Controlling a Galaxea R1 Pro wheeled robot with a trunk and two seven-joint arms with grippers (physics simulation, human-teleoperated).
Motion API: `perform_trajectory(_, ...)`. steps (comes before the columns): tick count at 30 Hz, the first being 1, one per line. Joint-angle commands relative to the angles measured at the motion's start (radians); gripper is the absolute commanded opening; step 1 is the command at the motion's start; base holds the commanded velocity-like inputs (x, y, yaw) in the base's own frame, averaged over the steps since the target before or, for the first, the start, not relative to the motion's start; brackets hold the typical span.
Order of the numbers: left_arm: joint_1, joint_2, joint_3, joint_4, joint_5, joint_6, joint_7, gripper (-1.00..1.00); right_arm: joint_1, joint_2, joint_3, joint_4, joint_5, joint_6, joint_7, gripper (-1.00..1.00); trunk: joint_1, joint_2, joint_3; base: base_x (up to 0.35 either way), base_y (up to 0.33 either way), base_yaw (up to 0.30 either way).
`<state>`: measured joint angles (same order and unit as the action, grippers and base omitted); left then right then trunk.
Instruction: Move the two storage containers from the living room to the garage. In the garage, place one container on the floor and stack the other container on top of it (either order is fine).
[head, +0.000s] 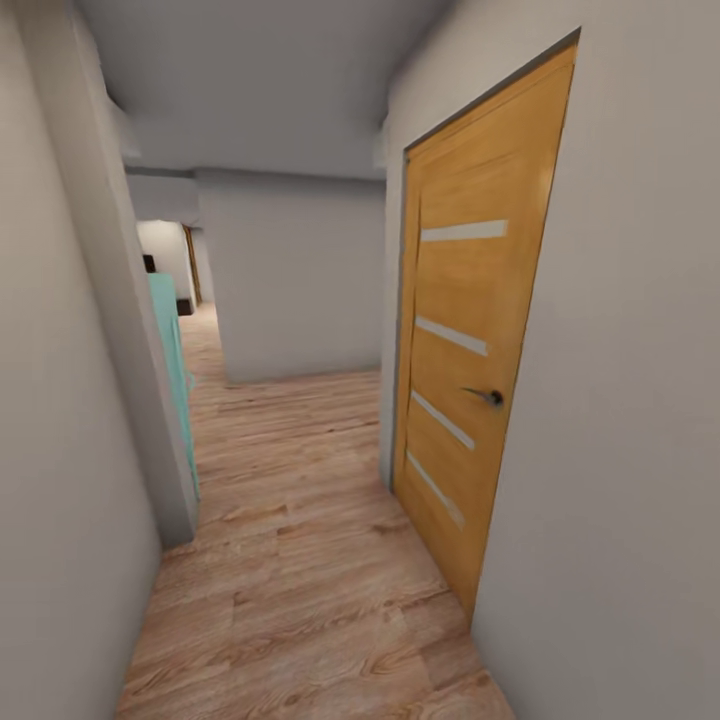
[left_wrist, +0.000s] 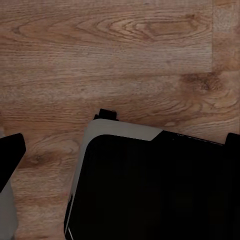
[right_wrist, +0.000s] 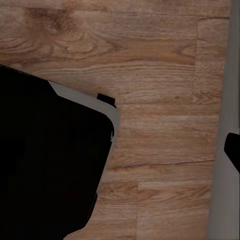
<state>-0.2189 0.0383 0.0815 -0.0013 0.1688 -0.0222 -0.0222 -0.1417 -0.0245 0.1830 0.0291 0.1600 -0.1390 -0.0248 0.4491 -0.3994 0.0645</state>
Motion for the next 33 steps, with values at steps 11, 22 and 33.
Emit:
perform_trajectory(11, 0.0, 0.0, 0.007, 0.001, 0.003, -0.002, -0.002, 1.0, -0.001, 0.0, 0.0, 0.003, 0.007, -0.004, -0.01, 1.0, 0.001, -0.001, 0.0, 0.321, 0.0, 0.272)
perform_trajectory(22, 0.0, 0.0, 0.007, 0.001, 0.003, -0.001, -0.002, 1.0, -0.001, -0.001, -0.009, 0.003, 0.002, -0.006, -0.01, 1.0, 0.001, -0.001, 0.0, 0.321, -0.012, 0.153)
perform_trajectory(33, 0.0, 0.0, 0.007, 0.001, 0.003, 0.002, -0.002, 1.0, -0.001, -0.001, -0.002, 0.003, 0.009, -0.007, -0.009, 1.0, 0.001, -0.001, 0.0, 0.322, -0.004, 0.001)
